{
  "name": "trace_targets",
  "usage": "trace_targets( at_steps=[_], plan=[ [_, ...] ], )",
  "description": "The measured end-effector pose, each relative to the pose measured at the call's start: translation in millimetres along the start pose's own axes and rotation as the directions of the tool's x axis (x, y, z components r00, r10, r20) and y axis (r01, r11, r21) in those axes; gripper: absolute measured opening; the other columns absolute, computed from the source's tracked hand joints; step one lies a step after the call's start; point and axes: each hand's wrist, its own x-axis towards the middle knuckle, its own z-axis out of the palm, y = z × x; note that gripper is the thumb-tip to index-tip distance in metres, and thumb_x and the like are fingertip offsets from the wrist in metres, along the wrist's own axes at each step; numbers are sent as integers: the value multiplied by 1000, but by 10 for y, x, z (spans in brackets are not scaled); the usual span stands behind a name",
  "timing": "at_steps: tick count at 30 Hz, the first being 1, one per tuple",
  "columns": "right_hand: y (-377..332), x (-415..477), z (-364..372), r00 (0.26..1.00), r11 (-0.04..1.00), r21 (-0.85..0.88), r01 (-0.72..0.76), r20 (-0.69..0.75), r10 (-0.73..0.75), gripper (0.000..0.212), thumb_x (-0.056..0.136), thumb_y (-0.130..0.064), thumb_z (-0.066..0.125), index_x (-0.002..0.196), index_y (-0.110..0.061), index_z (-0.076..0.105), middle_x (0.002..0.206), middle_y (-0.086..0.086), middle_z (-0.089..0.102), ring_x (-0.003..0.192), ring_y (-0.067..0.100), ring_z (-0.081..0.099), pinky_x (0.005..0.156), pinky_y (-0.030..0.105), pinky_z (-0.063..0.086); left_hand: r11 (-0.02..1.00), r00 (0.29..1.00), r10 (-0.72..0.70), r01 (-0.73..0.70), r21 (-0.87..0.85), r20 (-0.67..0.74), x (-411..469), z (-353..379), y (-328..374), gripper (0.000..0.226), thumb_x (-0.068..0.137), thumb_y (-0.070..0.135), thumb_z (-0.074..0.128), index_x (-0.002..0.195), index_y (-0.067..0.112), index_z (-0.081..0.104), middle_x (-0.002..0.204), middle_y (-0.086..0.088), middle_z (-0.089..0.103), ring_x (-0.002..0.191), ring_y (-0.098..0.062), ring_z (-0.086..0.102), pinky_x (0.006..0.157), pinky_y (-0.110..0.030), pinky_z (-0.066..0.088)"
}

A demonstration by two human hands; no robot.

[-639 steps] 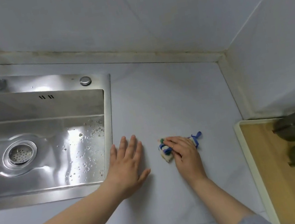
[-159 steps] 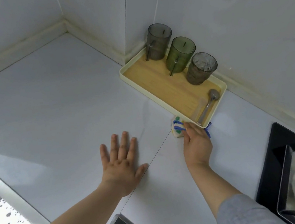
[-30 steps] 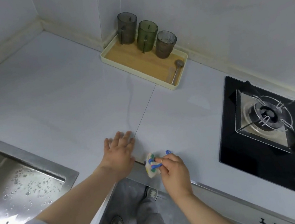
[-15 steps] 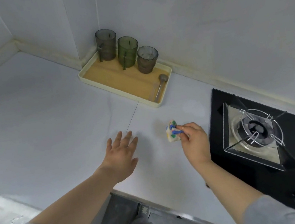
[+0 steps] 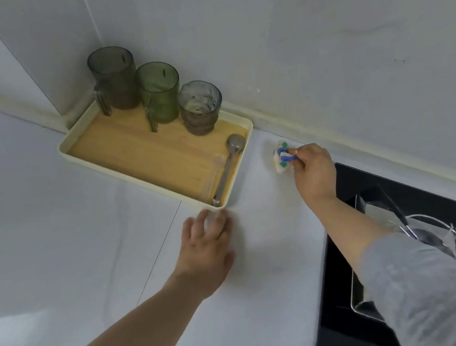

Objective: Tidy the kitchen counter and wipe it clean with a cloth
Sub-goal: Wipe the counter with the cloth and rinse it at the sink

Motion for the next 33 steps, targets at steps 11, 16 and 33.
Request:
trace_targets(
  at_steps=[11, 16, 33],
  plan=[
    [191, 390, 466, 995, 998, 57, -24, -96, 30, 28, 84, 2, 55, 107, -2, 71, 110, 11, 66, 102, 28, 58, 88, 16, 34, 999, 993, 27, -23, 35, -111, 18, 319, -107, 63, 99, 53, 17, 148, 17, 33, 151, -4, 37, 134, -40, 36, 109, -56, 19],
    [151, 108, 458, 999, 997, 72, 16, -47, -13, 31, 86, 5, 55, 113, -3, 68, 115, 10, 63, 106, 26, 56, 95, 22, 38, 999, 996, 13, -9, 50, -91, 35, 313, -113, 65, 98, 54, 13, 148, 17, 31, 150, -4, 38, 134, -40, 36, 108, -56, 18],
    [-512, -2331, 378, 1000, 991, 135, 20, -4, -20, 34, 82, 5, 62, 111, -12, 71, 109, 3, 63, 99, 21, 59, 91, 35, 51, 1000, 972, 18, -17, 5, -236, -1130, 311, -391, 55, 82, 36, 39, 119, 3, 61, 127, -16, 52, 115, -35, 41, 94, -56, 44]
  ],
)
